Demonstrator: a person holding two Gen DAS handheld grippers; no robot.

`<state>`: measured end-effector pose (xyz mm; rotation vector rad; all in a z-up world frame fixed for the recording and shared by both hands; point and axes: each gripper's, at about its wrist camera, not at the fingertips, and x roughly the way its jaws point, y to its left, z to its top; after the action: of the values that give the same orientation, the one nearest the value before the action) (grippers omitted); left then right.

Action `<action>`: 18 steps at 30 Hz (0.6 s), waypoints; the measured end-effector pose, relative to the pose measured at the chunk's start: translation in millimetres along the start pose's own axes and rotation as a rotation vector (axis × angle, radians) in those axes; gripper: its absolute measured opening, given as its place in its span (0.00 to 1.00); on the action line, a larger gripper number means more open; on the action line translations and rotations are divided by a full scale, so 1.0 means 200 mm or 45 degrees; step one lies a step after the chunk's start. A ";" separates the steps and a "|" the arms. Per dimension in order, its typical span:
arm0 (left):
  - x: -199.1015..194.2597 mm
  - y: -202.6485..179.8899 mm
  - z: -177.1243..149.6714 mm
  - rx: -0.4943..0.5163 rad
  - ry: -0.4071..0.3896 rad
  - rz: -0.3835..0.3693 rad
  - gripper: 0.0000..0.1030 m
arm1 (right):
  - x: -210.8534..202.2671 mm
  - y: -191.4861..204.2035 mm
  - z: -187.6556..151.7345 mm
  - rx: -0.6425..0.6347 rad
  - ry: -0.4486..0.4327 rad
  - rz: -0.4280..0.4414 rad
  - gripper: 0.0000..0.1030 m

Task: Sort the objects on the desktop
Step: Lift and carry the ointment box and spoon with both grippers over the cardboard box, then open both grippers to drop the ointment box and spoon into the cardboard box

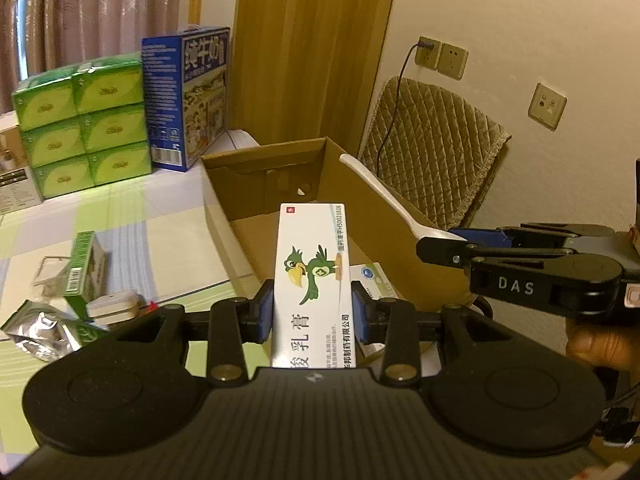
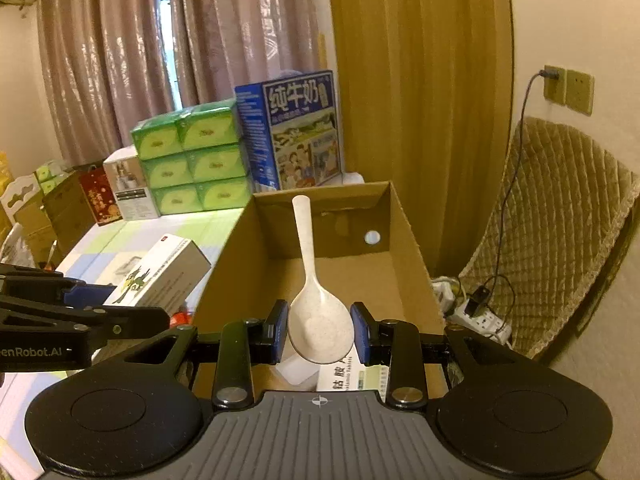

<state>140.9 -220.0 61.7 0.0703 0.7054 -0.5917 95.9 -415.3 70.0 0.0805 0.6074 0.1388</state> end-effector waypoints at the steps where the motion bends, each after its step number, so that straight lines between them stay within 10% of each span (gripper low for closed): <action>1: 0.02 -0.01 0.01 0.002 0.005 -0.003 0.32 | 0.02 -0.01 0.00 0.005 0.003 0.000 0.30; 18: 0.33 0.04 0.06 -0.104 0.077 -0.075 0.32 | 0.22 -0.10 0.00 0.034 0.058 -0.008 0.30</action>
<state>192.5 -247.7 27.9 -0.0083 0.7919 -0.6186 133.7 -428.8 42.3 0.1012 0.6552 0.1269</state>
